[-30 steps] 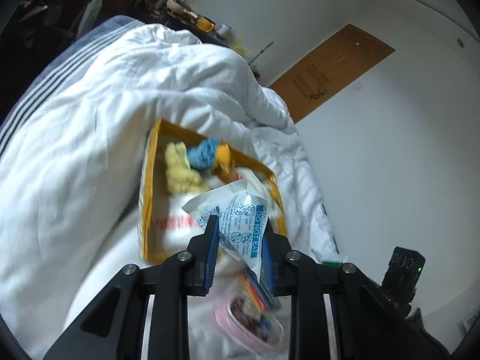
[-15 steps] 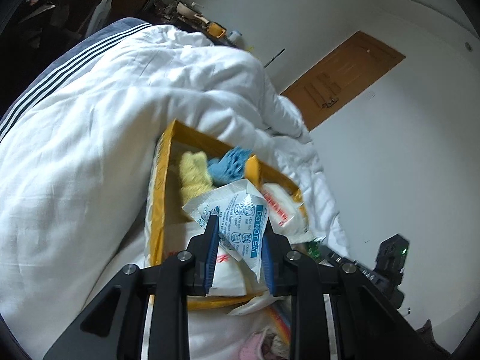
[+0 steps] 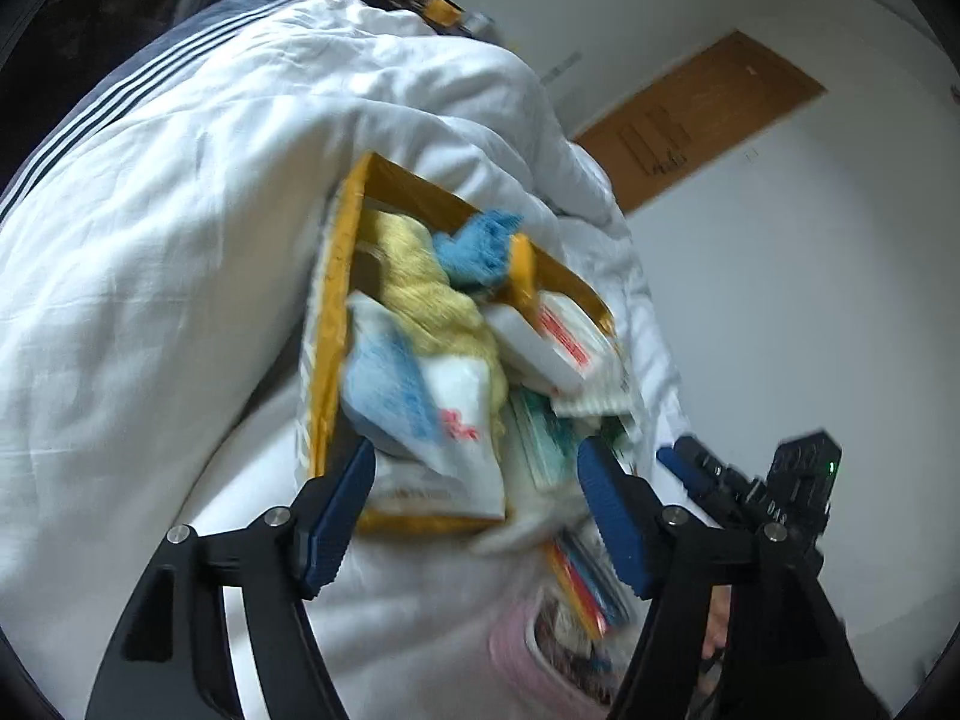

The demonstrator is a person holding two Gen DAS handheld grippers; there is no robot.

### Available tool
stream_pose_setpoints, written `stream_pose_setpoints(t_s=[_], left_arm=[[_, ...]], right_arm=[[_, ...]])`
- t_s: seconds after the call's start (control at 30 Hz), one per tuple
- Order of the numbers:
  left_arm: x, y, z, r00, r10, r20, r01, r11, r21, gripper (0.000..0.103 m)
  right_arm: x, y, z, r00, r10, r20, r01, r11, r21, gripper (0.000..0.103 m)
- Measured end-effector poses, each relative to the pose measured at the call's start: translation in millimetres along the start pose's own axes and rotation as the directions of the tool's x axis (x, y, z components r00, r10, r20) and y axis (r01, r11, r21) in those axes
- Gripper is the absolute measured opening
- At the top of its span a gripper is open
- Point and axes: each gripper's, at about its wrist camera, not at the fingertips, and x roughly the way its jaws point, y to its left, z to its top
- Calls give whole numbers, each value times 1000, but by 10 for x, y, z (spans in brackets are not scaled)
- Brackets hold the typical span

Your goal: Organize soft objects

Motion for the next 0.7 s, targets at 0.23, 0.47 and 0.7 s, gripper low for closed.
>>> stream_pose_setpoints(t_s=[0.23,0.47,0.7], left_arm=[[-462,-266,-285,999,-30,45,27,996,81,78],[-207,-517,-632,998,5,65,-14,990,139,78],[98,-664,-466,995,73,73,-88,971,223,78]], right_arm=[[-435,63,-301,993,120,-12,-120,992,-42,63],[-345,-71,-715,997,75,-22,-74,995,68,63],[-243,-135,-850,998,46,-50,-41,995,86,52]])
